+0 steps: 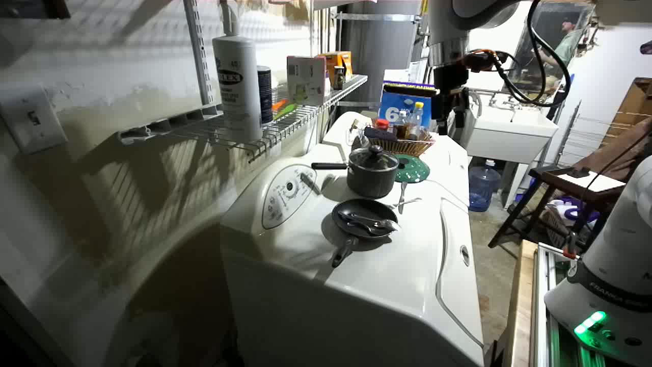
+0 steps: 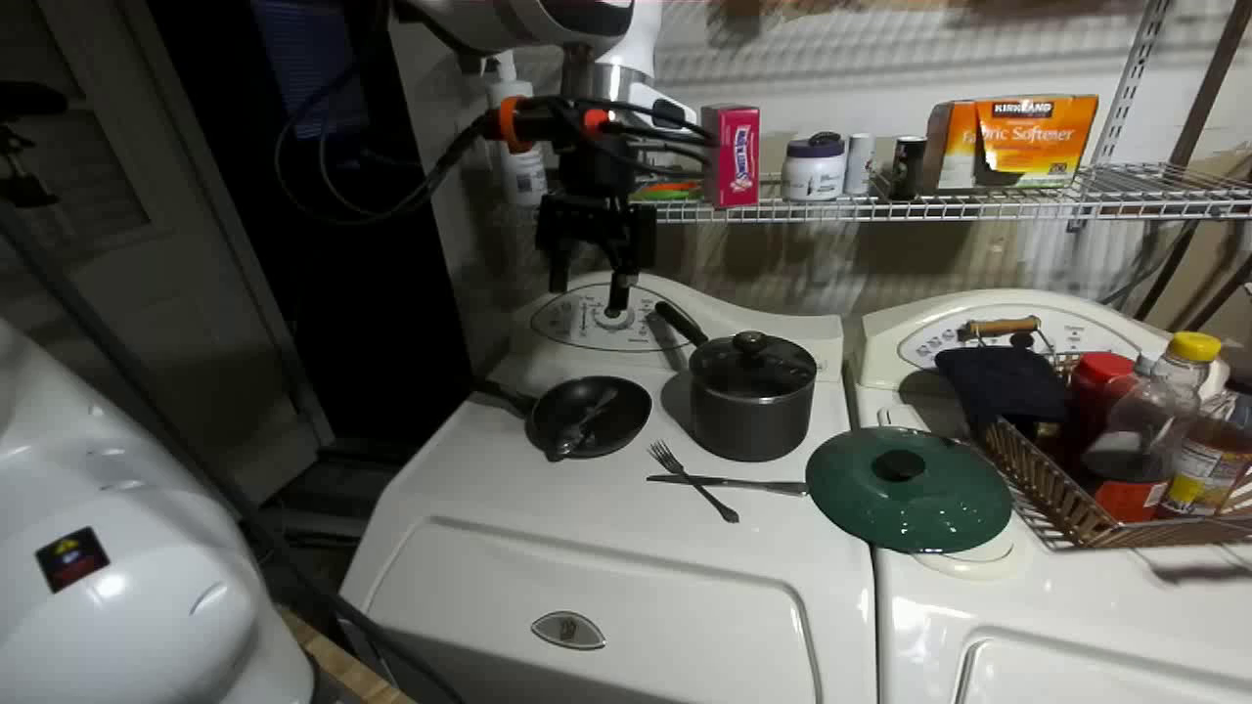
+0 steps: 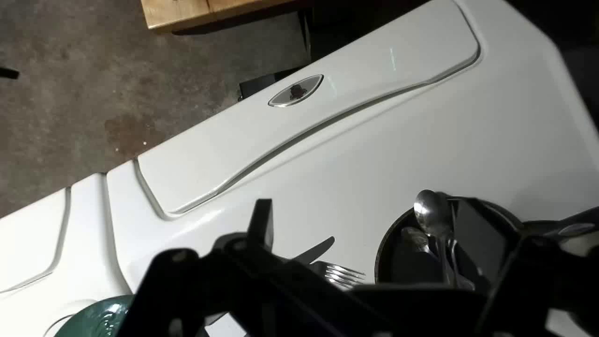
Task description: Remove two spoons from the pan
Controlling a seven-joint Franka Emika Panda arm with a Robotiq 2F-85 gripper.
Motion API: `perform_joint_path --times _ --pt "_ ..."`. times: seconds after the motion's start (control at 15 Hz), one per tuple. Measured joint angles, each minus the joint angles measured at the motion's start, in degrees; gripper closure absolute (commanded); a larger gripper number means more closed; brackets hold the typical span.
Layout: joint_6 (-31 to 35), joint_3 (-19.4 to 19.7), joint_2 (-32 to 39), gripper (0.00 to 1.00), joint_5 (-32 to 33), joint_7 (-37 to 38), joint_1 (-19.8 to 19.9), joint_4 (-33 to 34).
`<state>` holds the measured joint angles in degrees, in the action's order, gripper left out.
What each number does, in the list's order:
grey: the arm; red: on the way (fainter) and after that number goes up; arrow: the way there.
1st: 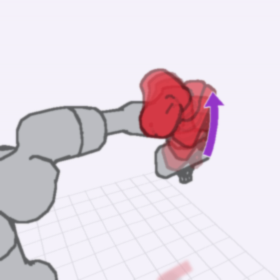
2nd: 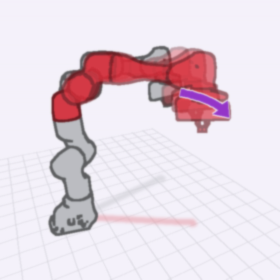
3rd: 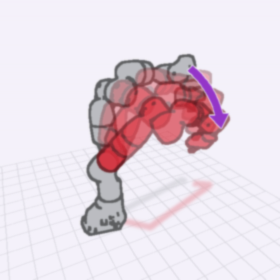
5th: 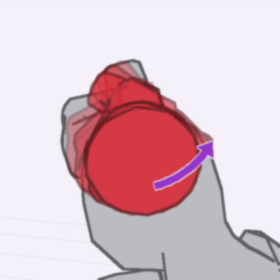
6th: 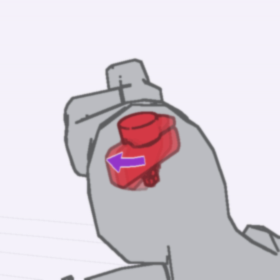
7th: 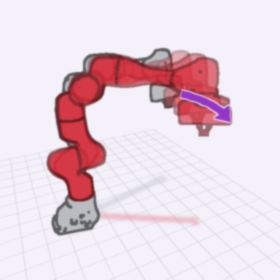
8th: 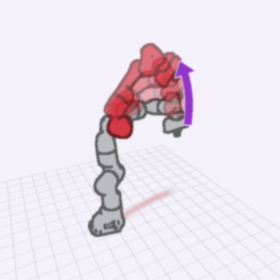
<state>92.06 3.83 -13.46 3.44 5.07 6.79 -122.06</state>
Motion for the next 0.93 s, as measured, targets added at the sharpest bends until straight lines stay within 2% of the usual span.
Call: perform_joint_path --times 0.53,0.93 --pt "0.2 0.0 0.0 0.0 0.0 -0.2 -0.2 0.0" --pt "7.4 -3.3 5.2 0.0 -0.1 0.7 -4.1 0.8"
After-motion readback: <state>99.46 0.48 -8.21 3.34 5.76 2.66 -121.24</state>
